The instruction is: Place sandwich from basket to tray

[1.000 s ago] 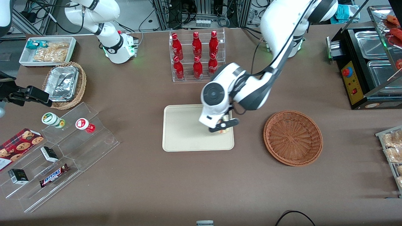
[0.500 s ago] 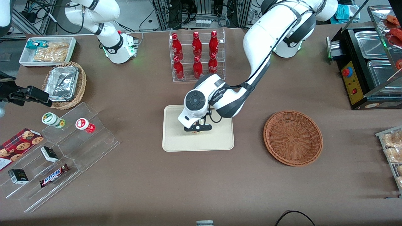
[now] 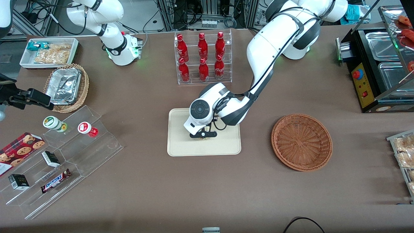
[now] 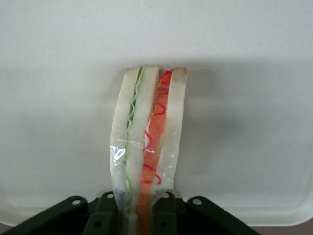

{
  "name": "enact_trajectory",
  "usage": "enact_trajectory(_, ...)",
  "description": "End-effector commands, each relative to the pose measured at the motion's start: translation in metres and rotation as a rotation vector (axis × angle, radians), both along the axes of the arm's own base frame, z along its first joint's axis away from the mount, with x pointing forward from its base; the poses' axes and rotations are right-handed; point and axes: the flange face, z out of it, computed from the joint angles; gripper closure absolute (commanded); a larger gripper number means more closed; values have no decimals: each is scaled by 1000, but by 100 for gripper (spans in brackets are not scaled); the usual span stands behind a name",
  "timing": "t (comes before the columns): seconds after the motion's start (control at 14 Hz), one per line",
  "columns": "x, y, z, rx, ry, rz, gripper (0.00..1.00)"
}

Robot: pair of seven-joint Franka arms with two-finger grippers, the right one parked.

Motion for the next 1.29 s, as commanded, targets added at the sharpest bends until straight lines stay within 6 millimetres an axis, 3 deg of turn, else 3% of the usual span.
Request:
enact_trajectory(0.0, 3, -6, 6, -5, -25, -17, 9)
enact_trajectory(0.07, 3, -6, 12, -6, -27, -15, 0)
enact_trajectory(0.29, 3, -4, 56, 0, -42, -17, 0)
enact_trajectory(0.5, 4, 22, 127, 63, -20, -27, 0)
enact_trajectory(0.71, 38, 115, 197, 141, 32, 51, 1)
enact_trajectory(0.79, 39, 145, 211, 155, 49, 20, 1)
enact_trajectory(1.0, 41, 265, 253, 161, 82, -65, 1)
enact_trajectory(1.14, 44, 348, 304, 153, 106, -47, 1)
enact_trajectory(1.21, 43, 379, 328, 146, 99, -30, 0)
